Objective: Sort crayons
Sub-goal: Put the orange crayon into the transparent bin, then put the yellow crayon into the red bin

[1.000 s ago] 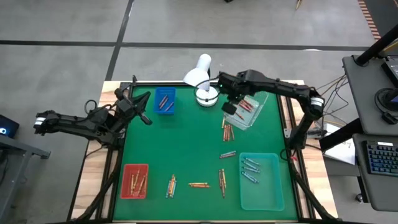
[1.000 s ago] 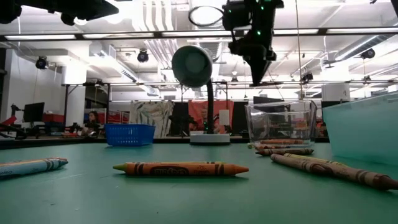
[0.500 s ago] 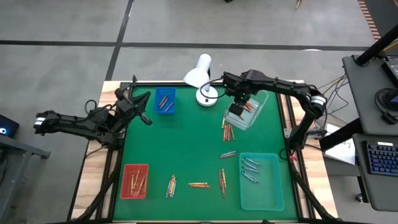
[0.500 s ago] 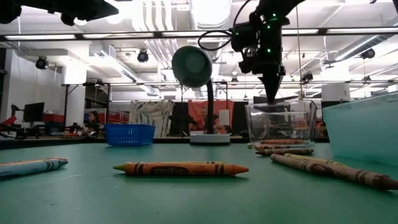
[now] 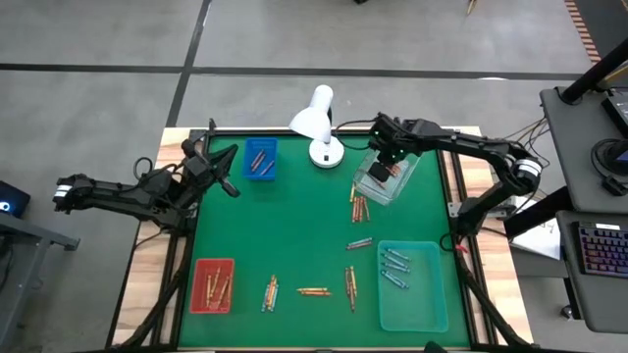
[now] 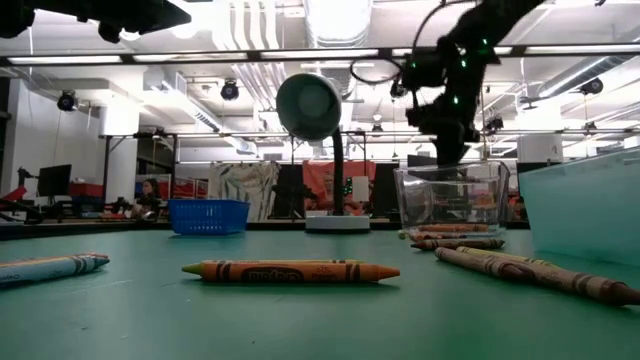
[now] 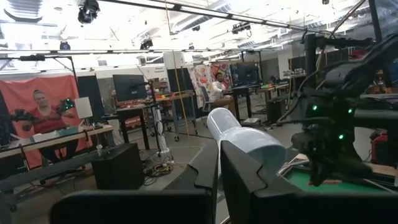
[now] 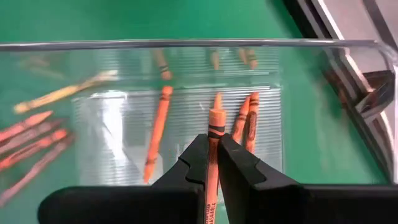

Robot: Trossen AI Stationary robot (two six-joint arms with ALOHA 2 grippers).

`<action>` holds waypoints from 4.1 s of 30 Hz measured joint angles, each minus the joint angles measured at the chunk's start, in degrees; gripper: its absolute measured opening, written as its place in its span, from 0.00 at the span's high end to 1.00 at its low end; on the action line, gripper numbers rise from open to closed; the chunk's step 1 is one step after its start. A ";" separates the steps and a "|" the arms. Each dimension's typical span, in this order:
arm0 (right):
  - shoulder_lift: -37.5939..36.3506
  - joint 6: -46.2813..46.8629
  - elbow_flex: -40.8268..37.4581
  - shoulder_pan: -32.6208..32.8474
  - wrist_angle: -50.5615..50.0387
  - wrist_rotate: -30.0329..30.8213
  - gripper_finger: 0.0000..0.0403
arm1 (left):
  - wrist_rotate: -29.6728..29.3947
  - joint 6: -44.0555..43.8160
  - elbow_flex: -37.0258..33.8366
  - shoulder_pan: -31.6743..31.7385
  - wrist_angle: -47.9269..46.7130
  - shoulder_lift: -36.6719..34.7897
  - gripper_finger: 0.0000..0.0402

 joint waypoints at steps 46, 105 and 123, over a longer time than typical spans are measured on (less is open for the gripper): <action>-0.18 4.22 -4.70 -1.96 8.89 -4.39 0.68 | -0.01 -1.60 0.00 0.01 0.01 2.22 1.00; -20.23 20.75 -5.21 44.96 8.93 9.73 0.83 | 17.50 -26.80 30.04 -0.96 2.60 70.84 1.00; -21.07 18.58 -8.84 44.94 16.60 13.72 0.83 | 17.82 -26.78 31.81 3.51 25.38 89.96 0.82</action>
